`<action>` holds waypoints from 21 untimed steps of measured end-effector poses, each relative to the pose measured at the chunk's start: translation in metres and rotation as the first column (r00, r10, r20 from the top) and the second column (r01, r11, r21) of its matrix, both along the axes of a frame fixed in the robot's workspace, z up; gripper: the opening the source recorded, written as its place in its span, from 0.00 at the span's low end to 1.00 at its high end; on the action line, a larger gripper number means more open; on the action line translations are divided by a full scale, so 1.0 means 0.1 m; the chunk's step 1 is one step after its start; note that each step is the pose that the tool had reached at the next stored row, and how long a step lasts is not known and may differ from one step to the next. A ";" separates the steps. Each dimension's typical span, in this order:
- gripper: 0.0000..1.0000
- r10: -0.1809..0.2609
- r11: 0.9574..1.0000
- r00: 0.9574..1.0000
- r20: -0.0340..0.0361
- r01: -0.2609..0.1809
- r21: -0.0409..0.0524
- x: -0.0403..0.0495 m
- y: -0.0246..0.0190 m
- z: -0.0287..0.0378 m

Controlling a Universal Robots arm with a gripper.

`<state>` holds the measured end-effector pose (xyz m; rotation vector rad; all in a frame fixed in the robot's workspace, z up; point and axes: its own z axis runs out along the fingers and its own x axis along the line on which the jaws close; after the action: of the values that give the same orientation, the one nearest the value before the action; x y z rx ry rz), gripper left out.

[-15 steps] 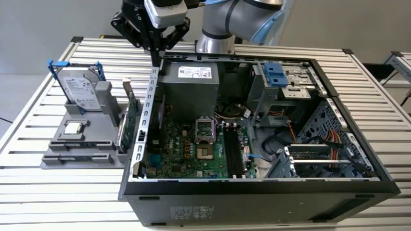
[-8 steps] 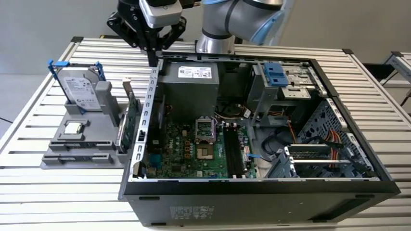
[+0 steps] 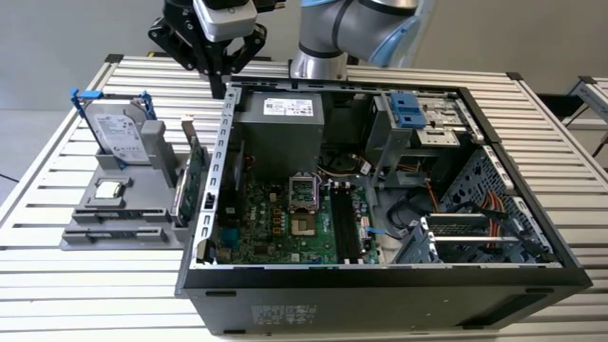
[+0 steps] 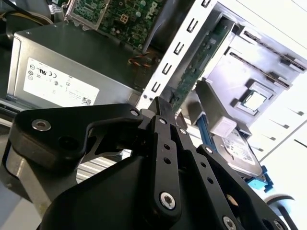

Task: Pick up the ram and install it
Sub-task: 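Reach for the ram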

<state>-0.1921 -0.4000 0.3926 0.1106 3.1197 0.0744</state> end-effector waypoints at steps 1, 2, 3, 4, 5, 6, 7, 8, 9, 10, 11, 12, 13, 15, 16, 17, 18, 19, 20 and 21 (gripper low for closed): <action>0.00 0.000 1.000 1.000 0.000 0.000 0.000 -0.012 -0.001 0.000; 0.00 0.000 1.000 1.000 0.000 0.000 0.000 -0.024 -0.001 0.000; 0.00 0.000 1.000 1.000 0.000 0.000 0.000 -0.036 -0.002 0.000; 0.00 0.000 1.000 1.000 0.000 0.000 0.000 -0.048 -0.003 0.000; 0.00 0.000 1.000 1.000 0.000 0.000 0.000 -0.061 -0.003 0.000; 0.00 0.000 1.000 1.000 0.000 0.000 0.000 -0.073 -0.004 0.000; 0.00 0.000 1.000 1.000 0.000 0.000 0.000 -0.086 -0.004 0.000; 0.00 0.000 1.000 1.000 0.000 0.000 0.000 -0.099 -0.005 0.000; 0.00 0.000 1.000 1.000 0.000 0.000 0.000 -0.113 -0.006 0.000; 0.00 0.000 1.000 1.000 0.000 0.000 0.000 -0.127 -0.007 0.000; 0.00 0.000 1.000 1.000 0.000 0.000 0.000 -0.141 -0.007 0.000; 0.00 0.000 1.000 1.000 0.000 0.000 0.000 -0.153 -0.008 0.000; 0.00 0.000 1.000 1.000 0.000 0.000 0.000 -0.165 -0.009 0.000; 0.00 0.000 1.000 1.000 0.000 0.000 0.000 -0.190 -0.010 0.000; 0.00 0.000 1.000 1.000 0.000 0.000 0.000 -0.203 -0.010 0.000; 0.00 0.000 1.000 1.000 0.000 0.000 0.000 -0.215 -0.010 0.000; 0.00 0.000 1.000 1.000 0.000 0.000 0.000 -0.227 -0.011 0.000; 0.00 0.000 1.000 1.000 0.000 0.000 0.000 -0.239 -0.011 0.000; 0.00 0.000 1.000 1.000 0.000 0.000 0.000 -0.251 -0.011 0.000; 0.00 0.000 1.000 1.000 0.000 0.000 0.000 -0.263 -0.012 0.000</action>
<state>-0.2185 -0.4012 0.3926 0.1105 3.1197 0.0744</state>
